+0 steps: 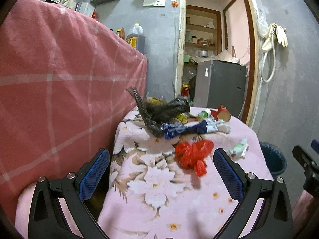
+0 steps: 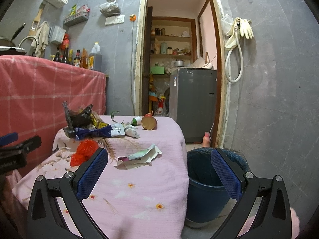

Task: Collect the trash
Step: 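Grasp the red plastic bag with the left tool while the right tool grasps the green-white wrapper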

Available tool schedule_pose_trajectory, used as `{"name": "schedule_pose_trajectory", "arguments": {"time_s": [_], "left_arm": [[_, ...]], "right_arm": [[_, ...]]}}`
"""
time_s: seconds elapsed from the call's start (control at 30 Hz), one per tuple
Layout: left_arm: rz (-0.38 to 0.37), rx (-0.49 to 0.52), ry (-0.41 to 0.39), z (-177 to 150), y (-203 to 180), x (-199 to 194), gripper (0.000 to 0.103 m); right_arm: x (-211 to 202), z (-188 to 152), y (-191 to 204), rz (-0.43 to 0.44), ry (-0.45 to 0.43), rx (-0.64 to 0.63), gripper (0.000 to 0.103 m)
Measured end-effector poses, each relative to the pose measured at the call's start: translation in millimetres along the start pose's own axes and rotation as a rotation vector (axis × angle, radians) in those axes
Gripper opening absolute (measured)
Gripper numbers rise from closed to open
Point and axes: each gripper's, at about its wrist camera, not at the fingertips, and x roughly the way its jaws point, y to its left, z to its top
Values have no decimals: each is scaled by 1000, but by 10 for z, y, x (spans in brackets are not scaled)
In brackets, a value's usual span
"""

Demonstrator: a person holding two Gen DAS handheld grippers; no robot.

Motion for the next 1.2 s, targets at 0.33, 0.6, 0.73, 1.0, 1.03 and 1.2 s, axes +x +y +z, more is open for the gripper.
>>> {"name": "schedule_pose_trajectory", "arguments": {"time_s": [0.33,0.6,0.73,1.0,1.03,1.2], "left_arm": [[-15,-83,107,323,121,515,102],[-49,-72,135,376,121,792,102],[-88,-77,184,339,102,907,101],[-169,9,306,180,-83,1063,79],[-172,20,323,165,-123,1089,74],[-204,11,415,74,-140,1243,59]], "right_arm": [[437,408,-82,64,70,24,103],[839,471,2,142,116,10,101],[1075,384,-1,180,218,43,78],[1473,137,40,260,457,51,62],[1499,128,46,259,467,45,62],[1672,78,-18,257,533,55,62]]}}
